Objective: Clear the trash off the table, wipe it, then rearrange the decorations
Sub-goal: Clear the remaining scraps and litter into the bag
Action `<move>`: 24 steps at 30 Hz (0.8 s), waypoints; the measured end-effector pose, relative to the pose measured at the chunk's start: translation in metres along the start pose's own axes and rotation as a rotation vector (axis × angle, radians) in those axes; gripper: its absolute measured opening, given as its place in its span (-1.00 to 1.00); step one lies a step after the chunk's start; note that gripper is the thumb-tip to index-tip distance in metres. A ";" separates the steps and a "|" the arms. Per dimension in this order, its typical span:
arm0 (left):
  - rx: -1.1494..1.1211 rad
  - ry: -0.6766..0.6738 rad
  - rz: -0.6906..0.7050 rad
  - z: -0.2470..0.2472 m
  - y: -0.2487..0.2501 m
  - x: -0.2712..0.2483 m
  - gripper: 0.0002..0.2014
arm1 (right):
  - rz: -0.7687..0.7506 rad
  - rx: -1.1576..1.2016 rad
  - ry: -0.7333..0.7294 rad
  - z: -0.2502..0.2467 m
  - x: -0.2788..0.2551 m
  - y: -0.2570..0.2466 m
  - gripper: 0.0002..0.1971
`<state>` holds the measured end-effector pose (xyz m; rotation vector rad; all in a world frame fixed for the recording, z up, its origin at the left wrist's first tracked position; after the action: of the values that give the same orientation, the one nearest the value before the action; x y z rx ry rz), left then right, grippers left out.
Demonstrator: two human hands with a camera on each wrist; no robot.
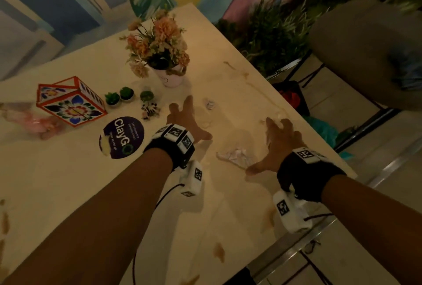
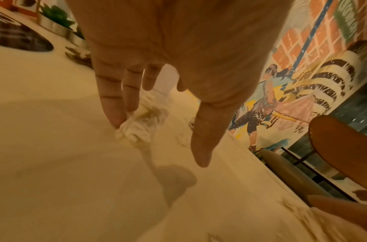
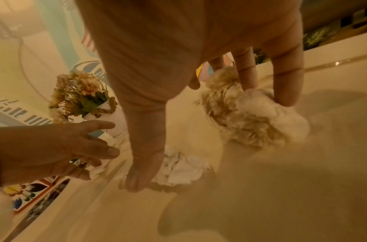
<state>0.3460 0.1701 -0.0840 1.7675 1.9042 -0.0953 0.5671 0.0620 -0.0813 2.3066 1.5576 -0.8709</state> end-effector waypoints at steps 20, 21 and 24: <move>-0.025 0.175 0.342 0.009 0.032 0.022 -0.91 | -0.257 0.121 0.092 0.019 -0.005 -0.037 -0.57; -0.021 0.190 0.348 0.009 0.032 0.018 -0.90 | -0.269 0.139 0.083 0.021 -0.004 -0.038 -0.61; 0.024 0.194 0.359 0.011 0.033 0.009 -0.90 | -0.313 0.181 0.056 0.027 0.000 -0.045 -0.67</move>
<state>0.3806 0.1779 -0.0876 2.1713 1.6829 0.1898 0.5175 0.0671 -0.0961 2.2564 1.9769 -1.0667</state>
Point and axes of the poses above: each hand's wrist, its own x-axis towards the middle knuckle, its own z-axis out of the palm, y = z × x, the point moved 3 cm from there along x, towards the middle knuckle, and after that the axes turned 4 degrees about y, right-handed, at the moved point
